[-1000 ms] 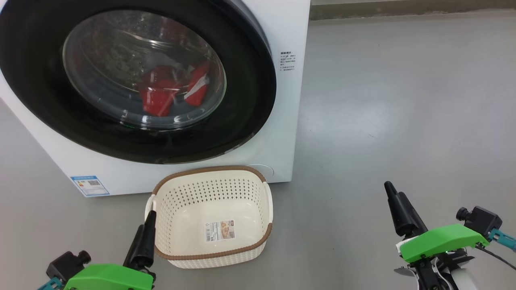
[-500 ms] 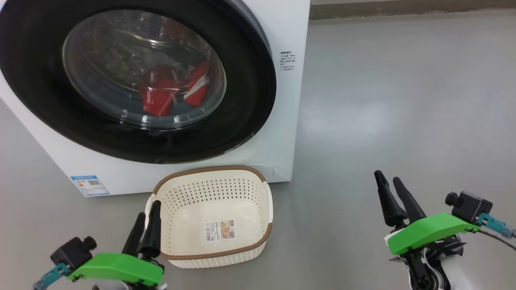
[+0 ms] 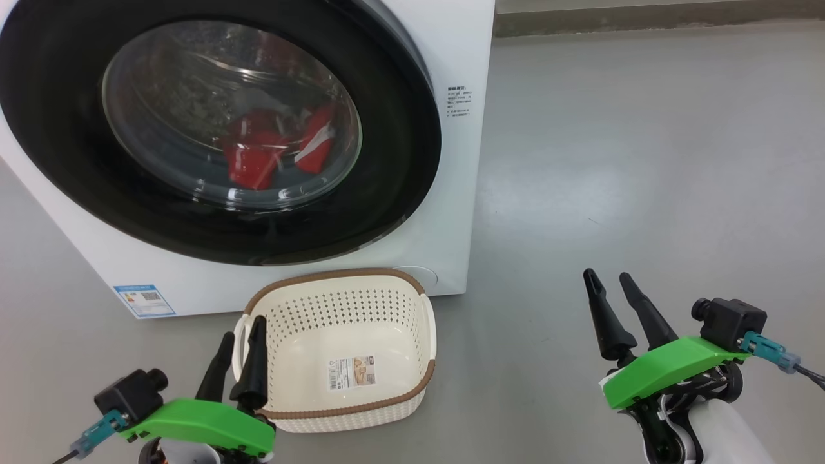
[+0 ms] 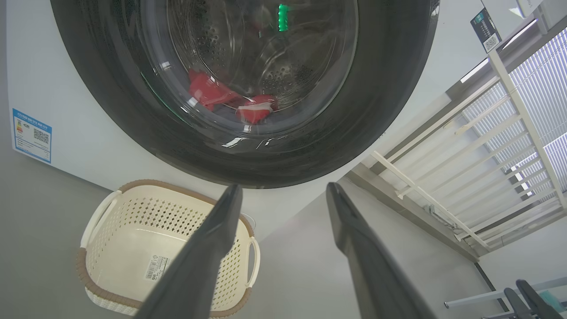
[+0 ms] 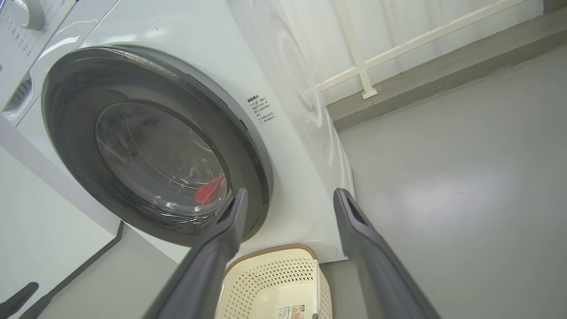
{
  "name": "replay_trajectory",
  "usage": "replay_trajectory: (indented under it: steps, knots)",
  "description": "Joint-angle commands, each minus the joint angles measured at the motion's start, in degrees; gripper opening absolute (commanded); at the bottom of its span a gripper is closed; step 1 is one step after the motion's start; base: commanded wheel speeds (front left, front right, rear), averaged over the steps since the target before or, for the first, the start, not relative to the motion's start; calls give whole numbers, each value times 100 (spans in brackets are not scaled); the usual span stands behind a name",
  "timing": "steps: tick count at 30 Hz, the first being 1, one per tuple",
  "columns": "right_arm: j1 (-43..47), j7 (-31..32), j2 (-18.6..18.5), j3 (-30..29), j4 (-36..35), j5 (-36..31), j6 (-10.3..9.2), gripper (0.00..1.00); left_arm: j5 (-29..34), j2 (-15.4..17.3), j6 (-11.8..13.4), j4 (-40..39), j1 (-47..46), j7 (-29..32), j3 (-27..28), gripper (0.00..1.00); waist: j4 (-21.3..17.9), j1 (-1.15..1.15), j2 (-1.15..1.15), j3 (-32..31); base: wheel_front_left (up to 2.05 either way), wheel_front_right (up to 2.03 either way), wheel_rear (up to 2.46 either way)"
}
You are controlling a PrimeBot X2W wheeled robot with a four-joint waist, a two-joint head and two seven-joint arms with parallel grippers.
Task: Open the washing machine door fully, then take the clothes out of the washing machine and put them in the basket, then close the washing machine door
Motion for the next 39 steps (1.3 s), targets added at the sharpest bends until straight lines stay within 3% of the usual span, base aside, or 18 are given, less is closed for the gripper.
replay_trajectory:
  steps: [1, 39]
  knots:
    - [-344, -90, -46, 127, -119, -173, 2, 100, 180, 75, 58, -92, -323, -90, 81, 100, 2, 0, 0, -1, 0, 0, 0]
    - [-1030, -713, -96, 324, 342, -2503, 3, 100, 2516, 101, 354, 303, -994, -715, -1, 100, 15, 0, 0, 149, 0, 0, 0]
